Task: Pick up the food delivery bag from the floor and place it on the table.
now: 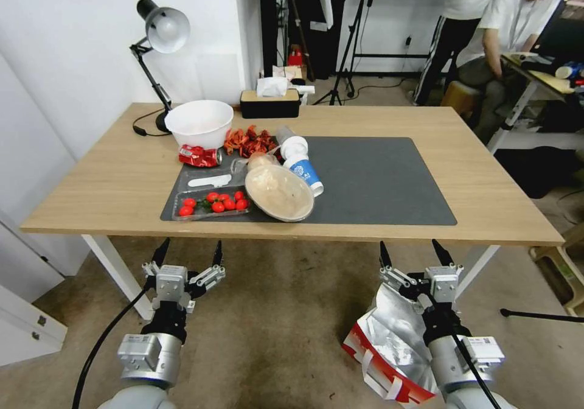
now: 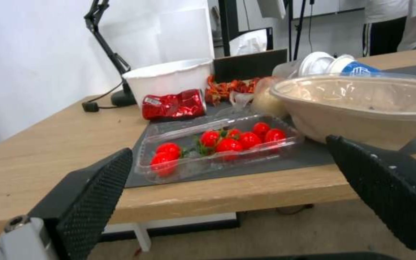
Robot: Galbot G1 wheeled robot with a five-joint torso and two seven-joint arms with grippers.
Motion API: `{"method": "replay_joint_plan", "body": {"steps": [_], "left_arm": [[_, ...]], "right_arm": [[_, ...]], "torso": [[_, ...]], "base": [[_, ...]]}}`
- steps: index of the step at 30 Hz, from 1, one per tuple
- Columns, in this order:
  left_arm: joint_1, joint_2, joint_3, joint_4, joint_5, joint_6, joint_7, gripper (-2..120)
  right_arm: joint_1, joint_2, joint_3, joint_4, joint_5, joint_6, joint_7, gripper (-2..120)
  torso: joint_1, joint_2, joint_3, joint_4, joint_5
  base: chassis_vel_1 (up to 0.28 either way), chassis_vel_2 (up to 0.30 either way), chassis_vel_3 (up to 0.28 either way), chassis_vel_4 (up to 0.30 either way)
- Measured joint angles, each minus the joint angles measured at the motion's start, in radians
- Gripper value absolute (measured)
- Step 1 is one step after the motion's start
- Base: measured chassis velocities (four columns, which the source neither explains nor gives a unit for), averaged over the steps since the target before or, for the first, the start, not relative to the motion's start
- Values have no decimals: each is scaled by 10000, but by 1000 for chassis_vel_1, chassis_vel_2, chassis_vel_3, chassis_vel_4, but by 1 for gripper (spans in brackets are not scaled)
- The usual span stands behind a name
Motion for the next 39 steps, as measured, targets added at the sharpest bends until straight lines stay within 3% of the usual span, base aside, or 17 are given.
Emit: {"method": "replay_joint_plan", "body": {"steps": [23, 27, 30, 33, 34, 39], "left_arm": [[-26, 45, 36, -1, -87, 64, -69, 100], [-276, 461, 431, 0, -923, 753, -796, 100], [-681, 1115, 1034, 8, -2221, 1839, -1938, 100], [-738, 1240, 1177, 48, -2547, 1905, -2174, 100], [-691, 1309, 1293, 195, -2962, 1461, -2336, 100], [-665, 1331, 1311, 294, -3121, 1032, -2337, 100]], "right_arm": [[-12, 8, 6, 15, 2, -75, -1, 100], [-173, 131, 122, 390, 96, -886, -152, 100], [-433, 338, 304, 1000, 249, -2186, -411, 100], [-474, 391, 366, 1137, 391, -2456, -498, 100], [-388, 417, 475, 1220, 716, -2559, -583, 100], [-359, 383, 571, 1220, 876, -2521, -586, 100]], "torso": [[0, 0, 0, -1, 0], [0, 0, -1, 0, -1], [0, 0, -1, -1, -2], [1, 0, -1, -12, -3], [0, 0, 0, 3, 1], [0, 0, -1, 0, 2]], "base": [[0, 0, 0, 0], [0, 0, 0, 0], [0, 0, 0, 0], [0, 0, 0, 0], [0, 0, 0, 0], [0, 0, 0, 0]]}}
